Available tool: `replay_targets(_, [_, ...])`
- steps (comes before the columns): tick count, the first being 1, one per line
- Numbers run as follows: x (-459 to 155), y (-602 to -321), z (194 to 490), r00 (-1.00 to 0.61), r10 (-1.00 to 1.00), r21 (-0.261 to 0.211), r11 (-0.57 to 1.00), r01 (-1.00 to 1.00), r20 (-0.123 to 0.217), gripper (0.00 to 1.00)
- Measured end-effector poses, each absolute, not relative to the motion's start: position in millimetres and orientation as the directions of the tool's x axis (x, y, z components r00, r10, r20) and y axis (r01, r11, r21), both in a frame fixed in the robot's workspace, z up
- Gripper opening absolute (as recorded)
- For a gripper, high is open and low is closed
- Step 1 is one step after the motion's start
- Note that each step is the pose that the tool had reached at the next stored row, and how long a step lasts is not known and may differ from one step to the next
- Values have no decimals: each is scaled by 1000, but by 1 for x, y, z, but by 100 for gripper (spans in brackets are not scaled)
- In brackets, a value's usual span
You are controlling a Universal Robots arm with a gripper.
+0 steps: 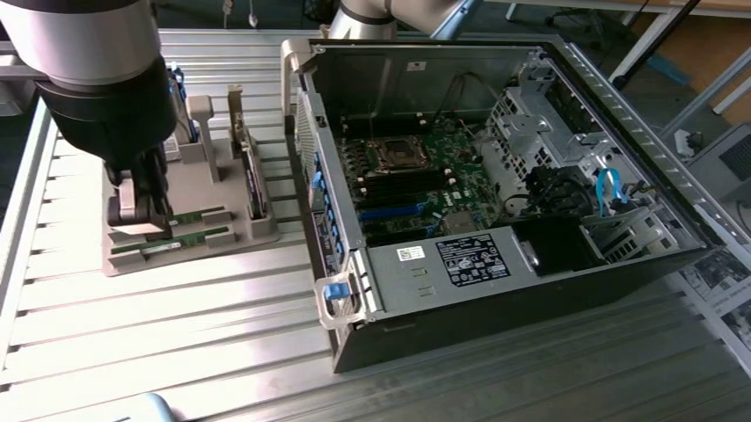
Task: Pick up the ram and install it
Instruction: 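Pick up the ram and move it above insertion slot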
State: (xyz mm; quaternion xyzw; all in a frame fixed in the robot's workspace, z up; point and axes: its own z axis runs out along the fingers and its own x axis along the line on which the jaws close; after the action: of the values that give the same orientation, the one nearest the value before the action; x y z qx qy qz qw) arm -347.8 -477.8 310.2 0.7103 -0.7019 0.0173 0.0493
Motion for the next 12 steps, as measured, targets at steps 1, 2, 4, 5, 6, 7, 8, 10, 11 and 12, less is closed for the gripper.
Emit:
replay_targets(1, [-348, -478, 310, 14, -995, 46, -10, -999, 95, 30])
replay_targets(2, [-348, -478, 309, 14, -995, 46, -10, -999, 97, 30])
replay_targets(4, [-348, -478, 309, 14, -995, 46, -10, -999, 99, 30])
replay_targets(5, [-348, -478, 308, 14, -995, 46, -9, -999, 100, 30])
replay_targets(6, [-348, -478, 308, 14, -995, 46, -9, -999, 102, 30])
replay_targets(7, [-348, -478, 308, 14, -995, 46, -9, -999, 103, 30])
replay_targets(8, [-348, -478, 307, 14, -995, 46, -9, -999, 103, 30])
replay_targets(10, [-348, -478, 307, 14, -994, 46, -9, -999, 105, 30])
replay_targets(11, [-348, -478, 306, 14, -994, 46, -9, -999, 106, 30])
replay_targets(12, [-348, -478, 306, 14, -994, 46, -9, -999, 106, 30])
